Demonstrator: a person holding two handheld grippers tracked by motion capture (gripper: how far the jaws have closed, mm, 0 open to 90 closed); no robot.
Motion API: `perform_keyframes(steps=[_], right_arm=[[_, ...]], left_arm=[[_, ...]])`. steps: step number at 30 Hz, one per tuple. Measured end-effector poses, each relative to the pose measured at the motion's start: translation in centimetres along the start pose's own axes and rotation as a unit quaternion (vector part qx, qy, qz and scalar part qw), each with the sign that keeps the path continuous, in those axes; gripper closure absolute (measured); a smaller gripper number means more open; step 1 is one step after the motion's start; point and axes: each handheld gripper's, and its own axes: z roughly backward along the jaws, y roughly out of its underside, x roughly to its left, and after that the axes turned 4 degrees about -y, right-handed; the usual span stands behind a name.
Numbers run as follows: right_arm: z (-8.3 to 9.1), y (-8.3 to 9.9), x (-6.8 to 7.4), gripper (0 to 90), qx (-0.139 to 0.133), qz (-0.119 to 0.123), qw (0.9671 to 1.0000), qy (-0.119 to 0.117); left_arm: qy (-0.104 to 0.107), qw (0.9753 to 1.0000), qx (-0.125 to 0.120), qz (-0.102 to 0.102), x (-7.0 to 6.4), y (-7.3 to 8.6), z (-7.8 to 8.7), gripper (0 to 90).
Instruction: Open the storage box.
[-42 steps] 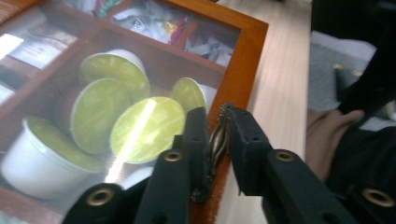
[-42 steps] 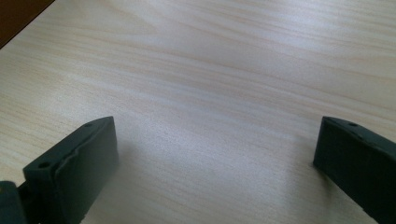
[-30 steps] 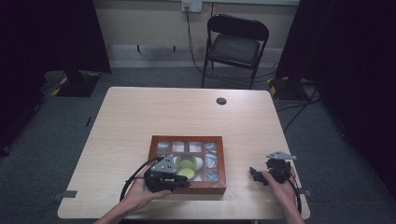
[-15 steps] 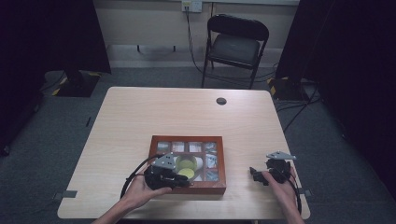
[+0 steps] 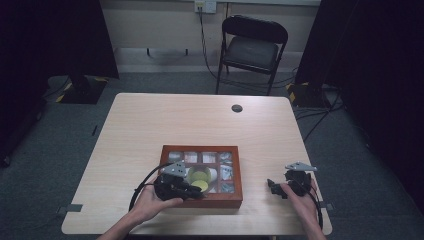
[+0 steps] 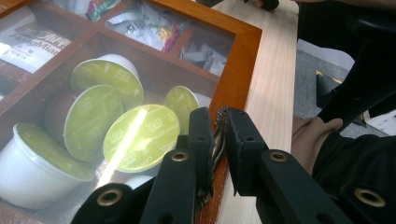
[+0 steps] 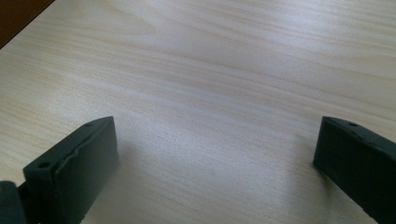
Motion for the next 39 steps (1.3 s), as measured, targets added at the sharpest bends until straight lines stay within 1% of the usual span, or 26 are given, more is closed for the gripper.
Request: perform_keyframes(steps=[4, 5, 8, 9, 10, 11, 14, 17, 20, 22, 26, 30, 33, 36, 39], right_arm=[[0.0, 0.0, 0.0, 0.0, 0.000, 0.000, 1.0000, 0.000], [0.0, 0.0, 0.0, 0.0, 0.000, 0.000, 1.0000, 0.000], [0.0, 0.0, 0.0, 0.0, 0.000, 0.000, 1.0000, 0.000], [0.0, 0.0, 0.0, 0.0, 0.000, 0.000, 1.0000, 0.000], [0.0, 0.0, 0.0, 0.0, 0.000, 0.000, 1.0000, 0.000], [0.0, 0.0, 0.0, 0.0, 0.000, 0.000, 1.0000, 0.000], [0.0, 0.0, 0.0, 0.0, 0.000, 0.000, 1.0000, 0.000], [0.0, 0.0, 0.0, 0.0, 0.000, 0.000, 1.0000, 0.000], [0.0, 0.0, 0.0, 0.0, 0.000, 0.000, 1.0000, 0.000], [0.0, 0.0, 0.0, 0.0, 0.000, 0.000, 1.0000, 0.000], [0.0, 0.0, 0.0, 0.0, 0.000, 0.000, 1.0000, 0.000], [0.0, 0.0, 0.0, 0.0, 0.000, 0.000, 1.0000, 0.000], [0.0, 0.0, 0.0, 0.0, 0.000, 0.000, 1.0000, 0.000], [0.0, 0.0, 0.0, 0.0, 0.000, 0.000, 1.0000, 0.000], [0.0, 0.0, 0.0, 0.0, 0.000, 0.000, 1.0000, 0.000]], left_arm=[[0.004, 1.0000, -0.002, 0.004, 0.1, -0.1, 0.2, 80.8], [0.009, 0.9999, -0.002, 0.010, 0.3, -0.1, 0.3, 80.8], [0.012, 0.9998, -0.003, 0.013, 0.3, -0.2, 0.4, 80.8], [0.011, 0.9999, -0.003, 0.008, 0.3, -0.5, 0.7, 80.8], [0.011, 0.9999, -0.003, 0.008, 0.3, -0.5, 0.7, 80.8], [0.011, 0.9999, -0.010, 0.007, 0.2, -1.0, 1.0, 80.9], [0.014, 0.9997, -0.017, 0.012, 0.4, -1.3, 1.3, 80.9], [0.015, 0.9997, -0.015, 0.010, 0.4, -1.5, 1.5, 80.9], [0.015, 0.9997, -0.013, 0.013, 0.4, -1.7, 1.6, 80.9], [0.018, 0.9996, -0.014, 0.018, 0.5, -1.9, 1.7, 80.9], [0.026, 0.9995, -0.010, 0.015, 0.7, -2.1, 1.6, 81.1], [0.028, 0.9994, -0.011, 0.017, 0.8, -2.5, 1.9, 81.2], [0.030, 0.9992, -0.013, 0.021, 0.9, -2.8, 2.1, 81.2], [0.037, 0.9990, -0.010, 0.025, 1.1, -3.0, 2.1, 81.2], [0.039, 0.9987, -0.014, 0.028, 1.2, -3.1, 2.2, 81.3]])
